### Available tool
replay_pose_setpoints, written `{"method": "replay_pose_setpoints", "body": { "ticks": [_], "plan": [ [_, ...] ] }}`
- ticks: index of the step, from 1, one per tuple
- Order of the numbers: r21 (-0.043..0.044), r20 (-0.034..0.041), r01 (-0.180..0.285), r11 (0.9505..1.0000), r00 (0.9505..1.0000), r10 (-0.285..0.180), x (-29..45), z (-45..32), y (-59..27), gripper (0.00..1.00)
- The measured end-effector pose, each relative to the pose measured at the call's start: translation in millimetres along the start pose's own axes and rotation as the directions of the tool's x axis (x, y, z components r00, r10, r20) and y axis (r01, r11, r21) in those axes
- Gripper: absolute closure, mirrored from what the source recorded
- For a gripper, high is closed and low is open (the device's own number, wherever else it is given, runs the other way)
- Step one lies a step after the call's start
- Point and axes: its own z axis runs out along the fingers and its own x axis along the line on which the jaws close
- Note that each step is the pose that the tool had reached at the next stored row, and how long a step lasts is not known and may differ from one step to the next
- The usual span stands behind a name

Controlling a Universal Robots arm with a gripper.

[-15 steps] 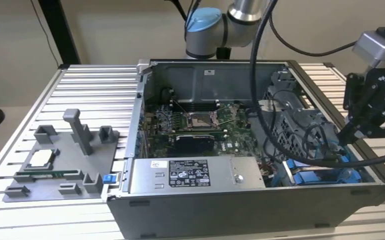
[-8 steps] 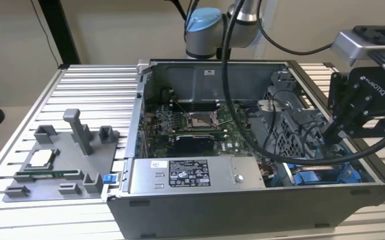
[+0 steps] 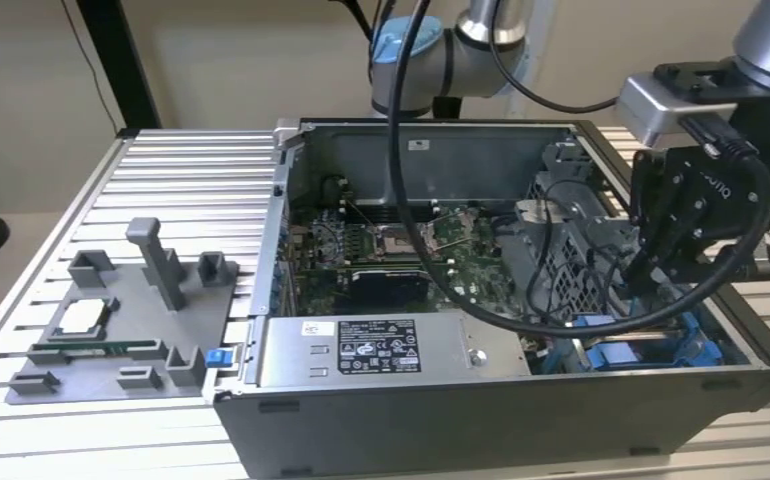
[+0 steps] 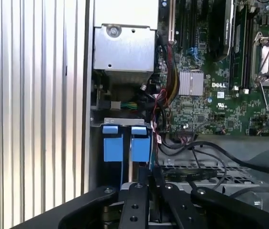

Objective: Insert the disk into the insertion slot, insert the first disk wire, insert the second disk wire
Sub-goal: 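Insert the second disk wire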

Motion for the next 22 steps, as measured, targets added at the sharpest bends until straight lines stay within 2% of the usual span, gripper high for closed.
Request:
{"method": "replay_pose_setpoints", "body": {
  "ticks": [3, 4, 7, 9, 12, 14, 22],
  "plan": [
    [0.0437, -0.0005, 0.002, 0.999, 1.0, -0.002, 1.4, 0.7, 5.0, 1.0],
    [0.0534, -0.0007, 0.003, 0.9986, 1.0, -0.003, 2.0, 1.2, 6.8, 1.0],
    [0.0758, -0.001, 0.004, 0.9971, 1.0, -0.004, 3.6, 3.4, 12.1, 1.0],
    [0.0874, -0.0013, 0.004, 0.9962, 1.0, -0.004, 3.9, 5.7, 14.3, 1.0],
    [0.1017, -0.0012, 0.005, 0.9948, 1.0, -0.005, 4.1, 9.7, 15.9, 1.0],
    [0.1073, -0.0013, 0.005, 0.9942, 1.0, -0.005, 4.2, 12.7, 16.1, 1.0],
    [0.1074, -0.0013, 0.005, 0.9942, 1.0, -0.005, 4.3, 13.9, 16.2, 1.0]
  ]
}}
